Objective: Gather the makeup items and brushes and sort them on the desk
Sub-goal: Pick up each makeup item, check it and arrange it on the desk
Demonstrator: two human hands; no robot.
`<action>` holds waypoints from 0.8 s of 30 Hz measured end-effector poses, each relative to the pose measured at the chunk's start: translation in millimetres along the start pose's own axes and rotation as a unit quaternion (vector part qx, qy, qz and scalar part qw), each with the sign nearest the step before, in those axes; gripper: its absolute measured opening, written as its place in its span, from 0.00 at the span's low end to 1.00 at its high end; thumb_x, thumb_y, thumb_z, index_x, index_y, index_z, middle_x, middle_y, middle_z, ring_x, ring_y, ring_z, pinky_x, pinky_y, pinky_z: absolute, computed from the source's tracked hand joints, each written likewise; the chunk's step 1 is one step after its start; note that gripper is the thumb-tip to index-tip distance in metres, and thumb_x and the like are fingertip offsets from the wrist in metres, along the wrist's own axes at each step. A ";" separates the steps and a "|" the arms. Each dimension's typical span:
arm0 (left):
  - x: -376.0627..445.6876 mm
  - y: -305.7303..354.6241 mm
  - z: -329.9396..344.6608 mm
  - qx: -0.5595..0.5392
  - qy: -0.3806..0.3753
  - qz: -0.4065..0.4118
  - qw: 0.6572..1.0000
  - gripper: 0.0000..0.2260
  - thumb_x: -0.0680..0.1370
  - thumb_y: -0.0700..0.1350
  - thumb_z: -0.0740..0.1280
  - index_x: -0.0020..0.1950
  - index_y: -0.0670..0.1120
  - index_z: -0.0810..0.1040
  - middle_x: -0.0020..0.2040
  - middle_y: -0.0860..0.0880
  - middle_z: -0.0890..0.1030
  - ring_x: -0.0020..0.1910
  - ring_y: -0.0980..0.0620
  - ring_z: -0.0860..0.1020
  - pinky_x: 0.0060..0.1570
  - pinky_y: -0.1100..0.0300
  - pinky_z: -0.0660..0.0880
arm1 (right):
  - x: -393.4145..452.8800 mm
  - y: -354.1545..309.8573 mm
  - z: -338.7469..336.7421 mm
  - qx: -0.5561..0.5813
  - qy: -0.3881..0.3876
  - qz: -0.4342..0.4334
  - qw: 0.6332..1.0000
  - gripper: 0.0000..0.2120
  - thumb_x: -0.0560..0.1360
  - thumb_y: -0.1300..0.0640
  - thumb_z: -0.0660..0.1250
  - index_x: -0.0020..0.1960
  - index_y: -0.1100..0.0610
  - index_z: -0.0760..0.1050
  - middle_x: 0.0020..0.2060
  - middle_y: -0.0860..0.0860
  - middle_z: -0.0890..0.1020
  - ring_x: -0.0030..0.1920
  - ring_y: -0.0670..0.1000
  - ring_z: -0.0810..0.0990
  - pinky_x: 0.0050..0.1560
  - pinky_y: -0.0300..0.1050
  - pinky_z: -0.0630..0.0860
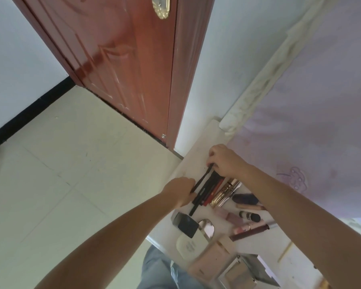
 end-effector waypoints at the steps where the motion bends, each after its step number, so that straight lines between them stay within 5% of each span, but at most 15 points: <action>1: 2.0 1.3 -0.4 0.001 0.005 -0.001 1.000 0.09 0.80 0.47 0.58 0.51 0.41 0.72 0.48 0.43 0.76 0.44 0.48 0.72 0.44 0.63 0.64 | 0.5 0.9 1.1 0.003 0.002 -0.001 1.000 0.14 0.75 0.63 0.60 0.58 0.57 0.77 0.58 0.55 0.71 0.63 0.55 0.64 0.60 0.46 0.66; 5: 6.1 3.6 0.6 0.017 0.004 -0.004 1.000 0.14 0.80 0.49 0.58 0.55 0.40 0.72 0.54 0.43 0.78 0.52 0.46 0.76 0.47 0.61 0.68 | -1.2 4.1 5.3 0.015 0.006 -0.004 1.000 0.13 0.75 0.63 0.60 0.58 0.59 0.76 0.60 0.55 0.70 0.63 0.55 0.64 0.60 0.45 0.65; 14: 0.4 7.9 -2.0 0.056 -0.009 0.004 0.998 0.09 0.80 0.47 0.55 0.50 0.43 0.71 0.51 0.44 0.76 0.47 0.48 0.74 0.48 0.60 0.70 | -16.8 3.7 2.6 0.007 0.024 0.005 1.000 0.15 0.77 0.62 0.57 0.61 0.60 0.73 0.61 0.56 0.72 0.62 0.54 0.65 0.62 0.46 0.66; 19: -10.5 19.1 -21.2 0.145 0.013 0.029 0.989 0.16 0.81 0.47 0.55 0.67 0.43 0.67 0.65 0.43 0.71 0.62 0.45 0.72 0.60 0.56 0.69 | -41.7 1.7 3.4 0.011 0.066 0.036 0.997 0.17 0.77 0.63 0.55 0.64 0.60 0.70 0.63 0.56 0.71 0.64 0.55 0.66 0.62 0.49 0.67; 24: -14.7 61.7 -46.4 0.236 0.056 0.092 0.966 0.18 0.80 0.46 0.56 0.69 0.43 0.65 0.67 0.43 0.70 0.65 0.44 0.69 0.62 0.53 0.68 | -88.7 12.1 -4.6 0.067 0.165 0.085 0.980 0.15 0.76 0.62 0.57 0.61 0.60 0.73 0.60 0.57 0.74 0.63 0.56 0.68 0.63 0.51 0.68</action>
Point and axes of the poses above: each hand's wrist, its own x-axis towards the middle knuckle, its own z-axis out of the palm, y = z × x, the point moved 4 cm from there along x, towards the middle knuckle
